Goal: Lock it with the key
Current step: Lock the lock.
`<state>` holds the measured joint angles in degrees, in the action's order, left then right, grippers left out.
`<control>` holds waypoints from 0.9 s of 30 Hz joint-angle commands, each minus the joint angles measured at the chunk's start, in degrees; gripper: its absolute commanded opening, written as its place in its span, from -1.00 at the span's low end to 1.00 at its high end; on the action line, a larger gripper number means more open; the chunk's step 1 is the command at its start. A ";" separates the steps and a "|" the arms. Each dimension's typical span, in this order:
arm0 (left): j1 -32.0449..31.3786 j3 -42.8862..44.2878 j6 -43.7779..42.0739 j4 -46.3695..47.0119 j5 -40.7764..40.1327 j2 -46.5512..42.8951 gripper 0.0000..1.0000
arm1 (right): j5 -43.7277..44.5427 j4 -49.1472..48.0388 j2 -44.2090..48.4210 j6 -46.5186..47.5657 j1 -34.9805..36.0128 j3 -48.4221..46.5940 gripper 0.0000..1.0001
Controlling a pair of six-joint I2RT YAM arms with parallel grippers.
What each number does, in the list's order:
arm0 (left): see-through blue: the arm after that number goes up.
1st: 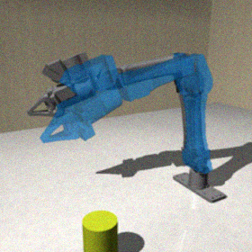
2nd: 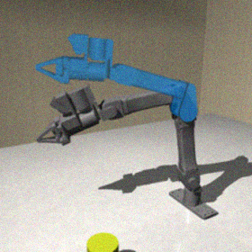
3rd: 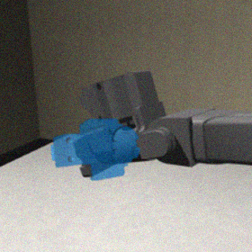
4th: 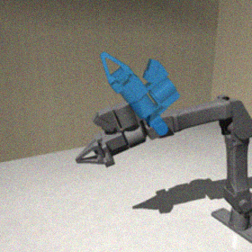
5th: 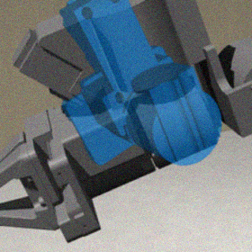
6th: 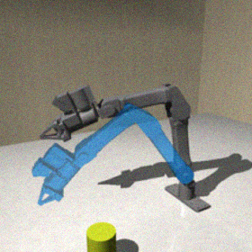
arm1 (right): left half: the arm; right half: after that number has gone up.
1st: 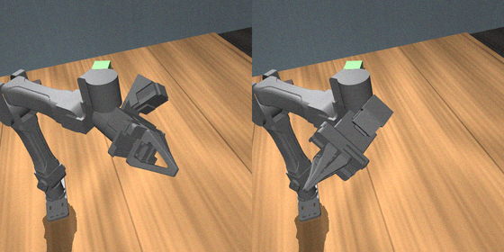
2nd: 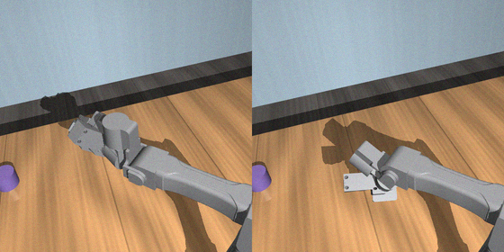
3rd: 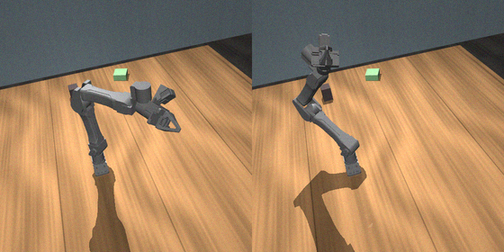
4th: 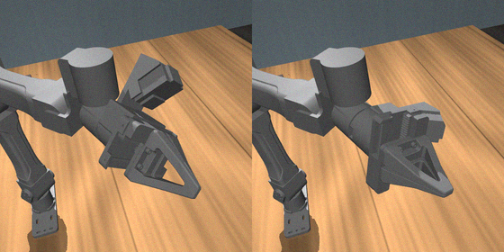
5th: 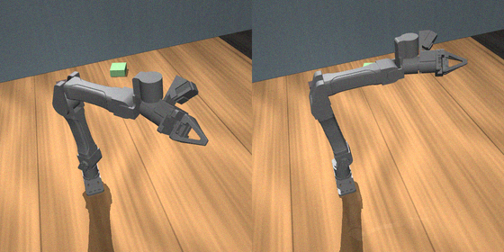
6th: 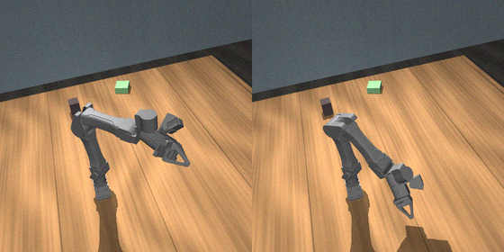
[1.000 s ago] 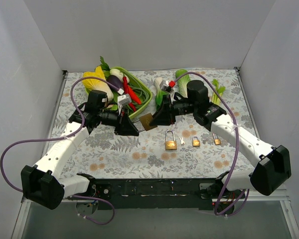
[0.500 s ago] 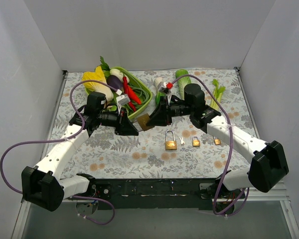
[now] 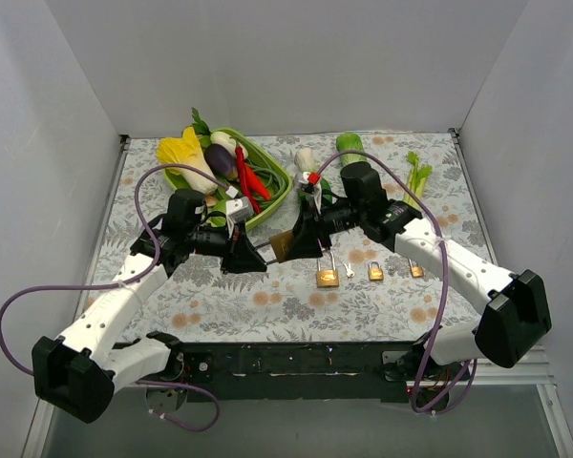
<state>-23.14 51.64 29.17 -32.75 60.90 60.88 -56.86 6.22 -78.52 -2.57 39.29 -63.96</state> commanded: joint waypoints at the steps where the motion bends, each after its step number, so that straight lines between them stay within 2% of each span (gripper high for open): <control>1: -0.86 3.29 -4.55 5.34 2.20 -0.60 -1.00 | 0.96 14.41 0.12 8.80 0.27 -4.41 0.06; 3: -0.86 3.73 -6.14 2.35 2.46 0.11 -1.00 | 2.63 15.66 0.38 10.91 -1.75 -5.90 0.20; 9: -0.86 4.26 -7.28 -0.73 3.17 1.87 -1.00 | 4.83 24.45 2.23 19.96 -4.04 -8.54 0.17; 13: -0.95 3.47 -5.97 -0.12 2.99 1.87 -1.00 | 5.27 26.74 3.11 20.59 -4.22 -7.76 0.19; 20: -0.86 1.36 -1.75 2.87 3.96 1.43 -1.00 | 4.92 25.16 2.50 16.10 -5.45 -2.23 0.20; 23: -0.77 1.19 -1.57 2.78 5.01 0.99 -1.00 | 2.91 24.72 2.06 16.89 -6.59 -1.95 0.12; 24: -0.77 1.19 -1.57 2.87 5.10 0.82 -1.00 | 2.11 24.98 1.80 17.59 -7.11 -2.21 -0.01; 27: -0.77 1.10 -2.36 2.69 5.71 0.29 -1.00 | -1.49 28.57 0.13 21.19 -7.56 -4.49 -0.06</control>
<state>-23.86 52.16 27.03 -33.82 60.84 64.27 -52.73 31.99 -77.12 15.14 32.53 -65.84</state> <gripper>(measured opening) 0.095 0.481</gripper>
